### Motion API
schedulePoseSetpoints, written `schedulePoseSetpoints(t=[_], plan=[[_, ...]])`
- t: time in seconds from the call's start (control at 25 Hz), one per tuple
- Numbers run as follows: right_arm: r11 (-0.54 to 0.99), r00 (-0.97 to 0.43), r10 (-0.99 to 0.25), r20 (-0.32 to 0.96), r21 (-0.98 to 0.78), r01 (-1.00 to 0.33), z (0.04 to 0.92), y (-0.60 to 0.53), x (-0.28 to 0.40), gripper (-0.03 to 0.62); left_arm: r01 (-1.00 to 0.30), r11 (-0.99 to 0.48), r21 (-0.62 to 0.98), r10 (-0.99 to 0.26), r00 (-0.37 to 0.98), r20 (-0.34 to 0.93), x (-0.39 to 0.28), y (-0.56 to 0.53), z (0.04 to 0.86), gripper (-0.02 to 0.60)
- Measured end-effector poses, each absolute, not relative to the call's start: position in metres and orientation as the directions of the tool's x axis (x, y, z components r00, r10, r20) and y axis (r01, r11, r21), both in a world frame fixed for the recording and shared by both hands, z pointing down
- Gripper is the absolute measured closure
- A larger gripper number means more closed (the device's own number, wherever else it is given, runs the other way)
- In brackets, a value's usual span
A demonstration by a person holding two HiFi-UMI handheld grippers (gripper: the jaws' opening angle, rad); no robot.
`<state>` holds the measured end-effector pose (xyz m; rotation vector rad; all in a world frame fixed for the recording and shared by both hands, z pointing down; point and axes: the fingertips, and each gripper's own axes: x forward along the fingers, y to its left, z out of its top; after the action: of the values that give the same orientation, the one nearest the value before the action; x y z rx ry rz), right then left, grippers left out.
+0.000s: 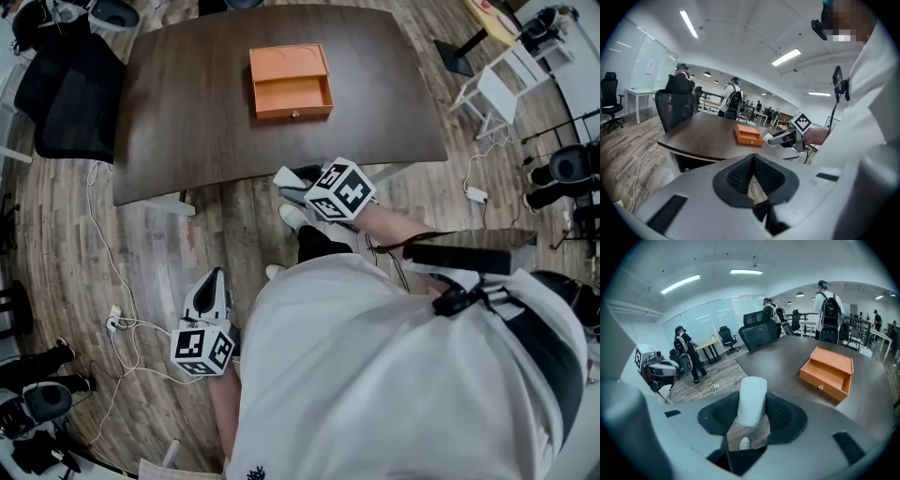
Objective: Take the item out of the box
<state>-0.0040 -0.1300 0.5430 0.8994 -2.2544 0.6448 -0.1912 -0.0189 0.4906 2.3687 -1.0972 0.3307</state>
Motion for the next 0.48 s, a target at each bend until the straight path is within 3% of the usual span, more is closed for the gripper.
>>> schedulePoseSetpoints(t=[0.48], plan=[[0.650, -0.574, -0.428, 0.698, -0.203, -0.732, 0.5435, -0.1272, -0.0013, 0.424, -0.758, -0.551, 0.349, -0.634, 0.652, 0.417, -0.1874, -0.0175, 0.4928, 0.572]])
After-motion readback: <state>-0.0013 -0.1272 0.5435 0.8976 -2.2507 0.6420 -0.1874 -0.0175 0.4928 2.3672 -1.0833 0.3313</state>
